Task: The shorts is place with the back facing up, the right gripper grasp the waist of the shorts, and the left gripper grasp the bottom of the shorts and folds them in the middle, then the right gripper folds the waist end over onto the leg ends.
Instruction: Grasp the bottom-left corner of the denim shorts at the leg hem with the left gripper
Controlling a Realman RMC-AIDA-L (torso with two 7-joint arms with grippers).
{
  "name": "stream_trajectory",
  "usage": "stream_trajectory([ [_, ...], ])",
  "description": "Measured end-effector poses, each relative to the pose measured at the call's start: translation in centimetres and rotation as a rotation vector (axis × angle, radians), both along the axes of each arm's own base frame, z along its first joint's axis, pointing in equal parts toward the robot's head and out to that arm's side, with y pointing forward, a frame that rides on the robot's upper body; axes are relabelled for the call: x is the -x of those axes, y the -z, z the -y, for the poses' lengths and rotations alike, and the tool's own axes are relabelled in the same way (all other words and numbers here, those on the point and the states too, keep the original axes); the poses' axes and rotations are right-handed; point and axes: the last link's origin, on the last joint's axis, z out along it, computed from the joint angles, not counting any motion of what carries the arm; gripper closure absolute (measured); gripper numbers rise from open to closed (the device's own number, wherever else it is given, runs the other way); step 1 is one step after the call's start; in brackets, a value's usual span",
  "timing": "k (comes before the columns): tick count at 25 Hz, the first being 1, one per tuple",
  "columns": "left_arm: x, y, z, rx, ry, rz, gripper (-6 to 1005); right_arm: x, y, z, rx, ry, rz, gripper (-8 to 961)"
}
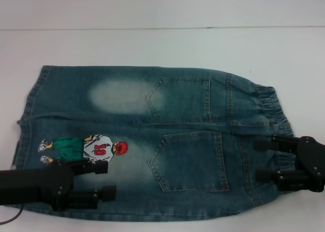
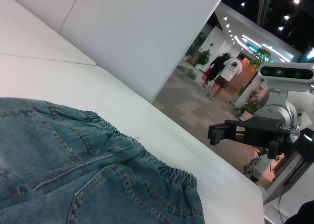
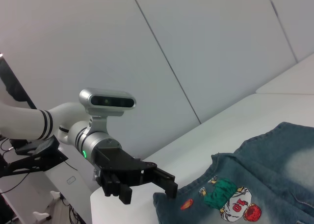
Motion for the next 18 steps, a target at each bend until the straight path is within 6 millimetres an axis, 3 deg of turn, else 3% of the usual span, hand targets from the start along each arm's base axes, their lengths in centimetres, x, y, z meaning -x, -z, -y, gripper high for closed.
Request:
stream_trajectory([
  [18,0.23,-0.05,-0.14,0.0,-0.027,-0.01,121,-0.27,-0.03,0.32,-0.001,0.016,-0.004,30],
])
